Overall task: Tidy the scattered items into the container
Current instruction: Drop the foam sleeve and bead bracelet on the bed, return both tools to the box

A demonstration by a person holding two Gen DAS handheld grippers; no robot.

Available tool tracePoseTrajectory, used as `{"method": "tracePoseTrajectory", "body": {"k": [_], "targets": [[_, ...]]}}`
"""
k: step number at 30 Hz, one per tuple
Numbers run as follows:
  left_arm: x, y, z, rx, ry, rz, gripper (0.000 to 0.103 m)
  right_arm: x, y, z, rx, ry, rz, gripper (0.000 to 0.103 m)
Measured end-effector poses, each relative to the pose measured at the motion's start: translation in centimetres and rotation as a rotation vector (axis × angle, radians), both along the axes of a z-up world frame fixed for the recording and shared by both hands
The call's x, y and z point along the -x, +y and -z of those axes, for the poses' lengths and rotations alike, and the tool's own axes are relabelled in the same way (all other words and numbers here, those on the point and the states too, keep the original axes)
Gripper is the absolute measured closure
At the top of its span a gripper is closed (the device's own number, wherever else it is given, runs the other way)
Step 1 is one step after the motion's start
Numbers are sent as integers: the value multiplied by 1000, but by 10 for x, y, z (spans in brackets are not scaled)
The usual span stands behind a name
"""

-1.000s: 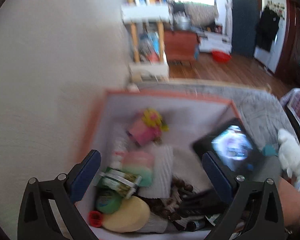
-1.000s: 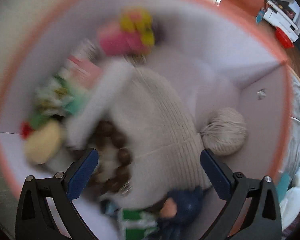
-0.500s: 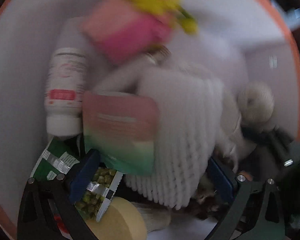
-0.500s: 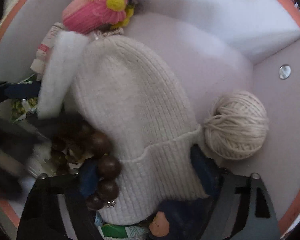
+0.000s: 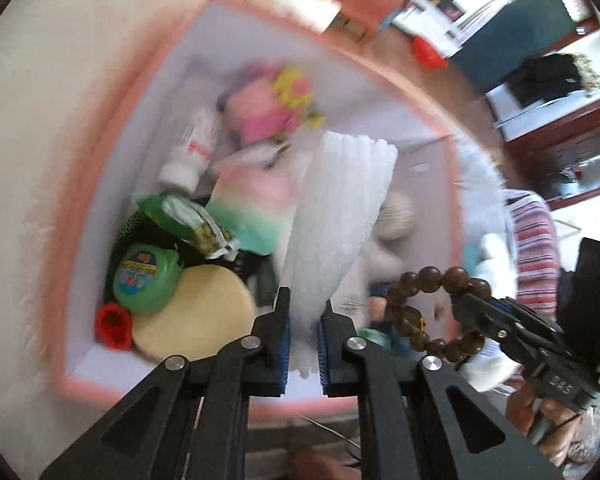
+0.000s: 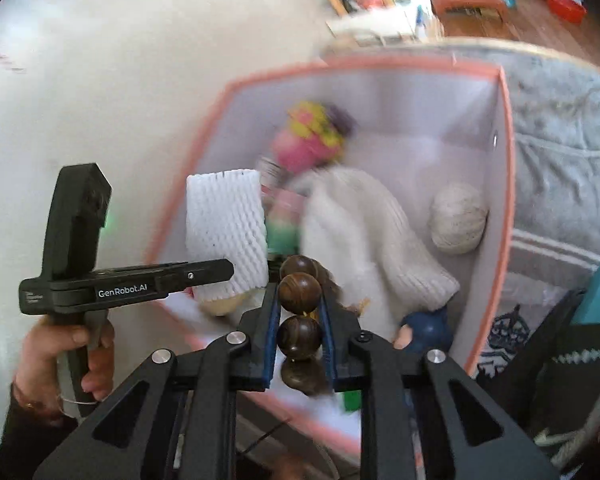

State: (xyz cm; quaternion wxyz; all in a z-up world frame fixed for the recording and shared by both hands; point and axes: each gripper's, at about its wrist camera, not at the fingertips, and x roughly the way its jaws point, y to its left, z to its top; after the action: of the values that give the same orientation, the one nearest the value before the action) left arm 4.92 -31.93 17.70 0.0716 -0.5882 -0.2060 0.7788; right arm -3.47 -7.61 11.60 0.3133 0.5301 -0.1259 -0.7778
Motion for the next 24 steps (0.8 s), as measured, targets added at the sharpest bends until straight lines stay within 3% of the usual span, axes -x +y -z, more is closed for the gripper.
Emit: {"method": "tracePoseTrajectory", "body": {"k": [5,8,13,15,16,17,18,19,20,21,22,24], "targets": [[-26,33,-81,29,116,85,95,-42,5,-82,6,149,2,86],[-34,80,-119,54,162,183,95,-73,21,-123,-36,239,20,86],[-59,176,-159,50,216,358,95,-116,56,-165,-163,345,66,86],[-60,209,-157,43,215,416,95,-128,74,-171,-236,359,113,85],[-62,226,-157,48,211,450,88,-130,82,-170,-274,349,133,85],[-63,238,-157,62,210,468,83,-131,91,-169,-327,339,155,79],[-63,248,-158,99,213,476,75,-134,99,-169,-384,339,181,53],[-63,256,-159,165,219,473,61,-136,108,-170,-445,355,229,41],[-63,259,-160,207,226,469,49,-139,118,-170,-488,375,274,11],[-61,258,-161,238,235,461,26,-140,126,-170,-497,391,297,1],[-61,255,-161,253,245,449,16,-141,132,-170,-487,396,305,1],[-57,241,-162,275,256,422,15,-140,142,-169,-459,363,309,1]]}}
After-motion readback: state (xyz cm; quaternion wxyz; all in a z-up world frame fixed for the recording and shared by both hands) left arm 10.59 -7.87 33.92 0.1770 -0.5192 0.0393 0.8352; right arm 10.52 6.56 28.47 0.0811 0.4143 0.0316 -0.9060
